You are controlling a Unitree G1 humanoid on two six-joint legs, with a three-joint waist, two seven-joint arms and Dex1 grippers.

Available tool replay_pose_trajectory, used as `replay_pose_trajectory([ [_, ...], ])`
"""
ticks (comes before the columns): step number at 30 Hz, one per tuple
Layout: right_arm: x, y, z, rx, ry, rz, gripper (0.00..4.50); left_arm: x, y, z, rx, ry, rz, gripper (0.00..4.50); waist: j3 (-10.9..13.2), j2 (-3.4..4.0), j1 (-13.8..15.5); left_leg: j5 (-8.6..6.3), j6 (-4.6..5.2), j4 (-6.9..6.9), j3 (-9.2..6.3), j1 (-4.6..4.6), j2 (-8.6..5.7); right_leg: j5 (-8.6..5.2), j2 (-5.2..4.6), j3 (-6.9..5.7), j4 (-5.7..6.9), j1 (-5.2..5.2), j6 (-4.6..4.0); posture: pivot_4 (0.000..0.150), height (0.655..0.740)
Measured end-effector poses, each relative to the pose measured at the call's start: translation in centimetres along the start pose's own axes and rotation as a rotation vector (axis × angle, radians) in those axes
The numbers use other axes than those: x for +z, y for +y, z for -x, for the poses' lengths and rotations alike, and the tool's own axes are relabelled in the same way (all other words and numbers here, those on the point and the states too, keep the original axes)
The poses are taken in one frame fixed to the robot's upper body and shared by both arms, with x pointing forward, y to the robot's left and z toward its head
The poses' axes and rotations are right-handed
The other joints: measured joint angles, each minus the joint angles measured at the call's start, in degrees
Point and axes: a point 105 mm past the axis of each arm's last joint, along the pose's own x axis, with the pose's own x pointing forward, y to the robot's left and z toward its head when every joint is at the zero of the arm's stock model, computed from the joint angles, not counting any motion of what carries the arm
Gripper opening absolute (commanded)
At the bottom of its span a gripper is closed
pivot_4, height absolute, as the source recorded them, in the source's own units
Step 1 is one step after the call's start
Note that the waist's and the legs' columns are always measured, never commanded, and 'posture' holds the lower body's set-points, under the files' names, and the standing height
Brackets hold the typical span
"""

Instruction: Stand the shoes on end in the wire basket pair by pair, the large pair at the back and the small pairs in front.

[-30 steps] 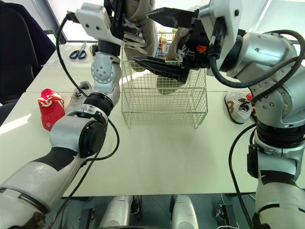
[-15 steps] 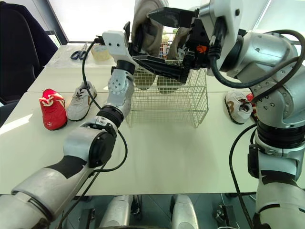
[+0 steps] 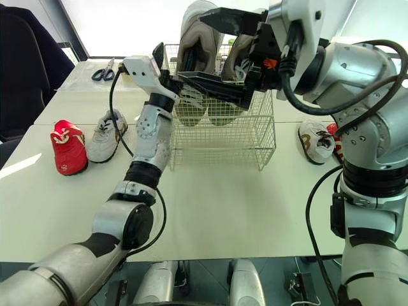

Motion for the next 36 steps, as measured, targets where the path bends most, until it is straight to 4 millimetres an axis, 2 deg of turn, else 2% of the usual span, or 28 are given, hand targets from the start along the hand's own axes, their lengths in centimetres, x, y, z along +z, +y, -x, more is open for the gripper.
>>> replay_pose_trajectory([
  [8,-0.4,-0.2,0.1,0.002,0.003,-0.003,4.50,2.9,1.7,1.8,-0.093,0.113,-0.094,4.45,0.00,0.00,-0.05,0.00,-0.01,0.00,0.01,0.00,0.01,0.00,0.00,0.00,0.02,0.01,0.00,0.150,0.7400],
  [11,-0.9,-0.4,0.4,0.001,0.033,-0.004,4.50,4.6,1.9,2.6,-0.170,0.166,-0.081,4.45,0.00,0.00,0.05,0.00,-0.02,0.00,0.02,0.00,0.00,0.00,0.00,0.00,0.00,0.01,-0.01,0.150,0.7400],
  [13,-1.7,-0.8,1.3,-0.022,0.092,0.001,4.50,6.1,2.3,3.5,-0.249,0.237,-0.010,4.45,0.01,0.01,-0.07,0.00,-0.03,0.00,0.00,-0.01,0.02,-0.01,0.00,0.00,0.00,0.00,-0.01,0.150,0.7400],
  [16,-3.4,-3.1,4.4,-0.152,0.226,-0.001,4.50,10.2,3.3,4.9,-0.358,0.279,0.058,4.45,0.03,0.04,-0.08,-0.01,-0.04,-0.02,0.02,0.00,0.02,-0.09,-0.01,0.00,-0.03,0.00,-0.16,0.150,0.7400],
  [17,-3.6,-3.6,5.0,-0.182,0.250,0.000,4.50,11.1,3.1,5.3,-0.396,0.290,0.078,4.45,0.02,0.04,-0.04,0.00,-0.05,-0.02,0.02,0.00,0.02,-0.11,0.00,0.00,-0.05,0.01,-0.19,0.150,0.7400],
  [19,-4.4,-5.0,7.3,-0.276,0.330,-0.008,4.50,11.7,2.4,7.1,-0.509,0.404,0.131,4.45,0.02,0.04,0.10,0.00,-0.06,-0.02,0.02,0.01,0.01,-0.12,0.00,0.00,-0.06,0.02,-0.20,0.150,0.7400],
  [22,-5.4,-6.2,9.9,-0.380,0.414,-0.031,4.50,11.7,1.8,8.8,-0.596,0.494,0.196,4.45,0.02,0.03,0.19,0.02,-0.10,-0.02,0.03,0.01,0.01,-0.12,0.00,0.00,-0.09,0.03,-0.20,0.150,0.7400],
  [24,-7.4,-6.9,12.7,-0.467,0.536,-0.072,4.50,11.6,1.4,10.2,-0.656,0.562,0.214,4.45,0.02,0.03,0.21,0.01,-0.11,-0.02,0.05,0.01,0.01,-0.13,0.00,0.00,-0.12,0.04,-0.21,0.150,0.7400],
  [30,-13.6,-8.3,21.2,-0.745,0.808,-0.252,4.50,11.0,-0.3,11.9,-0.751,0.605,0.242,4.45,0.02,0.04,0.03,0.03,-0.13,-0.06,0.08,0.03,0.00,-0.12,0.00,0.01,-0.16,0.02,-0.23,0.150,0.7400],
  [34,-17.0,-7.9,24.9,-0.852,0.921,-0.360,4.50,10.0,-0.8,12.4,-0.757,0.630,0.271,4.45,0.03,0.05,-0.25,0.05,-0.15,-0.08,0.08,0.04,0.00,-0.12,0.01,0.01,-0.17,0.04,-0.22,0.150,0.7400],
  [36,-19.0,-7.2,25.5,-0.883,0.950,-0.424,4.50,9.7,-0.9,12.4,-0.755,0.633,0.275,4.45,0.02,0.04,-0.70,0.09,-0.21,-0.09,0.08,0.05,0.00,-0.11,0.02,0.01,-0.15,0.04,-0.22,0.150,0.7400],
])
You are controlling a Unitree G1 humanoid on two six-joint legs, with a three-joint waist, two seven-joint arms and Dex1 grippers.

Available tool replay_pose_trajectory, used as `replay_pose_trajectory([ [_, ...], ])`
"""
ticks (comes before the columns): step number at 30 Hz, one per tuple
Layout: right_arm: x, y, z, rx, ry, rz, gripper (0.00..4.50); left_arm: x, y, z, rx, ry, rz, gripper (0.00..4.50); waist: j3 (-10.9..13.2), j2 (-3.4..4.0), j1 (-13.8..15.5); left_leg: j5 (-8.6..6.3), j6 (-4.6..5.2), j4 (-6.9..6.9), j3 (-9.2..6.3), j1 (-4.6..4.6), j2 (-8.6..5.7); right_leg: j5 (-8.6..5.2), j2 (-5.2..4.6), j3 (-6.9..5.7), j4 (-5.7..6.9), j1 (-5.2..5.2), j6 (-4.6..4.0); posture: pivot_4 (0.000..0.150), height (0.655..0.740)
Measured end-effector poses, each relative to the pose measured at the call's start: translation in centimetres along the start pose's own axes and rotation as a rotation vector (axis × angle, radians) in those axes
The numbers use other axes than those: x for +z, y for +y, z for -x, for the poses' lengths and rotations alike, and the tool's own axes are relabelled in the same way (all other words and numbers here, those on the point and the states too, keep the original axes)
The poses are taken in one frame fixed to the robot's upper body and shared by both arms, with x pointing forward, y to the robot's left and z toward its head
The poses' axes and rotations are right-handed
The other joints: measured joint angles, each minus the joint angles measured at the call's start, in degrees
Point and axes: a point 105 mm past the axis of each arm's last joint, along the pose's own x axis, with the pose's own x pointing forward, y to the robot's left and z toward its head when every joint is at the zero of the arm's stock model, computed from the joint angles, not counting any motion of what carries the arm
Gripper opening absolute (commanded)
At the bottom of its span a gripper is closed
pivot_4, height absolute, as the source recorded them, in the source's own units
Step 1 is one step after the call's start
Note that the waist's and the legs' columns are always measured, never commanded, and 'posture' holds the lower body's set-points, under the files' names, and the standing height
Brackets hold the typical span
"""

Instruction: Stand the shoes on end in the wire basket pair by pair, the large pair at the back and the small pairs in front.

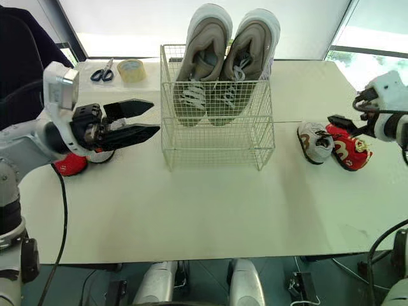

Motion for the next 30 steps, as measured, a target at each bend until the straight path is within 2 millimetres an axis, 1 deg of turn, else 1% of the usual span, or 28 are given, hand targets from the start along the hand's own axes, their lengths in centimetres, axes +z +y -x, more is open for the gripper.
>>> replay_pose_trajectory([
  [2,-1.7,0.6,-1.2,0.007,0.050,-0.034,4.50,-0.3,0.1,-0.2,0.001,0.006,0.003,4.45,0.02,0.04,-0.39,0.04,-0.06,-0.01,0.00,0.00,0.00,0.02,0.00,0.00,0.02,0.00,0.05,0.150,0.7400],
  [4,-2.8,0.6,-1.8,-0.007,0.081,-0.064,4.50,-0.5,0.2,-0.5,0.007,0.006,0.010,4.45,0.01,0.05,-0.42,0.06,-0.08,-0.03,-0.01,0.00,0.00,0.09,0.01,0.00,0.02,0.00,0.19,0.150,0.7400],
  [9,-4.5,1.0,-2.9,-0.030,0.120,-0.138,4.50,-0.6,0.5,-0.4,0.038,0.010,0.005,4.45,0.01,0.06,-0.38,0.06,-0.08,-0.03,-0.02,0.00,0.00,0.09,0.01,0.00,0.01,0.01,0.19,0.150,0.7400],
  [11,-5.0,1.2,-3.1,-0.032,0.135,-0.164,4.50,-0.7,0.5,-0.4,0.043,0.011,0.005,4.45,0.01,0.06,-0.35,0.06,-0.08,-0.03,-0.02,0.00,-0.01,0.09,0.01,0.00,0.01,0.02,0.19,0.150,0.7400],
  [14,-5.1,1.2,-3.0,-0.029,0.131,-0.209,4.50,-0.8,0.6,-0.4,0.049,0.014,0.004,4.45,0.01,0.06,-0.36,0.06,-0.08,-0.03,-0.03,0.00,-0.01,0.09,0.01,0.00,0.01,0.02,0.19,0.150,0.7400],
  [16,-5.0,1.6,-3.0,-0.016,0.117,-0.243,4.50,-0.7,0.7,-0.3,0.056,0.013,-0.008,4.45,0.01,0.06,-0.41,0.05,-0.08,-0.03,-0.03,0.00,-0.01,0.10,0.01,0.00,0.01,0.02,0.19,0.150,0.7400],
  [19,-4.5,2.0,-3.2,-0.015,0.093,-0.239,4.50,-0.6,0.7,-0.3,0.059,0.011,-0.016,4.45,0.01,0.07,-0.42,0.05,-0.07,-0.03,-0.03,0.01,-0.01,0.10,0.01,0.00,0.02,0.02,0.19,0.150,0.7400],
  [23,-2.4,1.6,-2.4,-0.033,0.008,-0.239,4.50,-1.0,0.9,-0.5,0.062,0.024,-0.026,4.45,0.01,0.07,-0.27,0.05,-0.06,-0.03,-0.03,0.01,-0.01,0.09,0.01,0.00,0.01,0.04,0.19,0.150,0.7400],
  [25,-1.6,2.0,-2.0,-0.019,-0.017,-0.231,4.50,-1.2,0.9,-0.7,0.053,0.033,-0.025,4.45,0.01,0.07,-0.27,0.03,-0.05,-0.03,-0.04,0.00,-0.01,0.09,0.01,0.00,0.01,0.04,0.19,0.150,0.7400],
  [27,-1.7,2.6,-1.7,-0.009,-0.009,-0.227,4.50,-1.2,1.0,-0.7,0.054,0.035,-0.029,4.45,0.01,0.07,-0.27,0.00,0.00,-0.03,-0.05,0.01,-0.01,0.08,0.01,0.00,0.01,0.04,0.17,0.150,0.7400],
  [29,-2.3,2.9,-1.7,-0.010,0.016,-0.236,4.50,-1.1,1.1,-0.8,0.053,0.035,-0.037,4.45,0.01,0.07,-0.26,0.00,0.00,-0.03,-0.04,0.00,-0.01,0.09,0.01,0.00,0.00,0.05,0.17,0.150,0.7400],
  [30,-3.0,3.2,-1.6,-0.013,0.037,-0.246,4.50,-1.2,1.0,-0.9,0.045,0.036,-0.039,4.45,0.01,0.07,-0.24,0.01,0.00,-0.03,-0.05,0.01,-0.01,0.09,0.01,0.00,0.00,0.06,0.18,0.150,0.7400],
])
